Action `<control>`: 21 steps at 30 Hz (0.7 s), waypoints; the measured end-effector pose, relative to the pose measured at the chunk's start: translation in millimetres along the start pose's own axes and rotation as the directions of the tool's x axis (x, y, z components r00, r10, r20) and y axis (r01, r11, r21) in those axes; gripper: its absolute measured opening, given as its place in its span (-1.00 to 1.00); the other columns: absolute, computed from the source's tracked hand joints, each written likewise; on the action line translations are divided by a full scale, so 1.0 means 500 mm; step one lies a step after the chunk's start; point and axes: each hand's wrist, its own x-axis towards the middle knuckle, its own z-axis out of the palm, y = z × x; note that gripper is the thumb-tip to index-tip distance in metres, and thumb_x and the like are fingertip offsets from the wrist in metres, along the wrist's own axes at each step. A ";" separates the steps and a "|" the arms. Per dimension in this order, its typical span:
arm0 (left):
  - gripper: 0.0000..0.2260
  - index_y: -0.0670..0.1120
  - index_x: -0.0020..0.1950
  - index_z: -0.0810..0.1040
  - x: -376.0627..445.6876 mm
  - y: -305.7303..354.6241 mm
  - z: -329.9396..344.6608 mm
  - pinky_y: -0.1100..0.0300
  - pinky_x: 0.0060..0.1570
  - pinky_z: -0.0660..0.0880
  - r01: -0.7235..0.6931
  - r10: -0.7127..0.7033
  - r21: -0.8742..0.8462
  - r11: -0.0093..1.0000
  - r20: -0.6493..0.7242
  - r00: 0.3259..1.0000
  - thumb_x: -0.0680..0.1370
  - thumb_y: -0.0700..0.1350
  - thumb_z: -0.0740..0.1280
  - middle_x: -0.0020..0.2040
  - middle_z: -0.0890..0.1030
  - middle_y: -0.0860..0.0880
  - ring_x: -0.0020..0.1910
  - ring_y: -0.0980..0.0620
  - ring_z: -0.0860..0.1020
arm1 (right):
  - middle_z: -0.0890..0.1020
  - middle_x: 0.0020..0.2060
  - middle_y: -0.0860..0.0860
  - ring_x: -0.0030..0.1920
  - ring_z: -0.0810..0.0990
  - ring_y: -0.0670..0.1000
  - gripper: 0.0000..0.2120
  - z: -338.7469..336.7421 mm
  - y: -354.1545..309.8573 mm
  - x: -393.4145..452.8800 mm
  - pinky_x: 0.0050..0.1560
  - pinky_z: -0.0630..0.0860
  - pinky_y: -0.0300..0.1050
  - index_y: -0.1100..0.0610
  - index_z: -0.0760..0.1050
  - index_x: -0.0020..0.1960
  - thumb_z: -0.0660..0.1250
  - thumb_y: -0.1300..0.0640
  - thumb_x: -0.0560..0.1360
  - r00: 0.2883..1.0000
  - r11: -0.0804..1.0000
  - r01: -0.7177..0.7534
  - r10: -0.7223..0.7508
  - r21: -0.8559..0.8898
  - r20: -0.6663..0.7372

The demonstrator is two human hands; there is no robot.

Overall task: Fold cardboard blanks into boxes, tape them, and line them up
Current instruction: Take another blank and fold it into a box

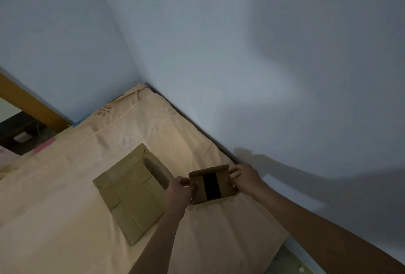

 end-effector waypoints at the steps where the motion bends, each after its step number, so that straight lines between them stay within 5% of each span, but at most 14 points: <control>1: -0.83 -0.05 0.09 0.58 -0.001 0.002 0.001 -0.08 -0.18 0.67 -0.003 0.003 0.005 1.000 0.005 1.000 0.51 -0.12 0.45 0.00 0.63 -0.01 -0.07 -0.04 0.63 | 0.65 0.05 0.10 -0.08 0.68 0.11 -0.69 0.000 0.002 0.001 -0.06 0.67 0.06 0.11 0.54 0.20 0.47 0.19 0.48 1.000 1.000 0.004 -0.004 0.003 -0.001; 7: -0.66 0.12 0.27 0.51 -0.006 0.014 -0.009 0.00 -0.13 0.67 0.018 -0.008 -0.062 0.998 0.154 0.988 0.58 -0.24 0.31 0.09 0.56 -0.07 0.02 -0.07 0.60 | 0.63 0.12 0.02 0.05 0.62 0.03 -0.63 0.007 0.004 -0.003 -0.05 0.64 -0.06 0.02 0.52 0.29 0.39 0.23 0.50 0.996 0.996 0.082 -0.083 -0.022 -0.022; 11: -0.60 0.10 0.36 0.50 -0.005 0.013 -0.009 -0.01 -0.09 0.67 0.026 -0.016 -0.055 0.998 0.170 0.985 0.58 -0.25 0.28 0.12 0.57 -0.10 0.05 -0.09 0.60 | 0.61 0.09 -0.01 -0.02 0.60 -0.04 -0.59 0.014 0.004 -0.006 -0.24 0.55 -0.23 -0.02 0.50 0.32 0.31 0.28 0.52 0.995 0.995 0.101 -0.101 -0.003 -0.003; 17: -0.65 0.24 0.26 0.42 -0.021 0.010 0.001 -0.16 0.01 0.62 0.100 -0.086 -0.055 0.993 0.205 0.975 0.64 -0.21 0.21 -0.01 0.62 -0.07 0.04 -0.13 0.59 | 0.61 0.14 0.01 0.07 0.61 0.00 -0.57 0.022 0.007 -0.010 -0.16 0.59 -0.16 -0.05 0.48 0.36 0.23 0.27 0.56 0.997 0.996 0.068 -0.069 0.060 0.026; 21: -0.64 0.16 0.34 0.43 -0.031 0.018 0.000 -0.21 -0.07 0.64 0.082 -0.072 -0.053 0.995 0.163 0.984 0.63 -0.21 0.21 -0.02 0.61 -0.03 0.02 -0.12 0.60 | 0.61 0.12 -0.02 0.02 0.63 -0.01 -0.57 0.018 -0.005 -0.017 -0.19 0.64 -0.12 -0.05 0.49 0.35 0.24 0.23 0.53 0.996 0.997 0.074 -0.076 0.037 0.053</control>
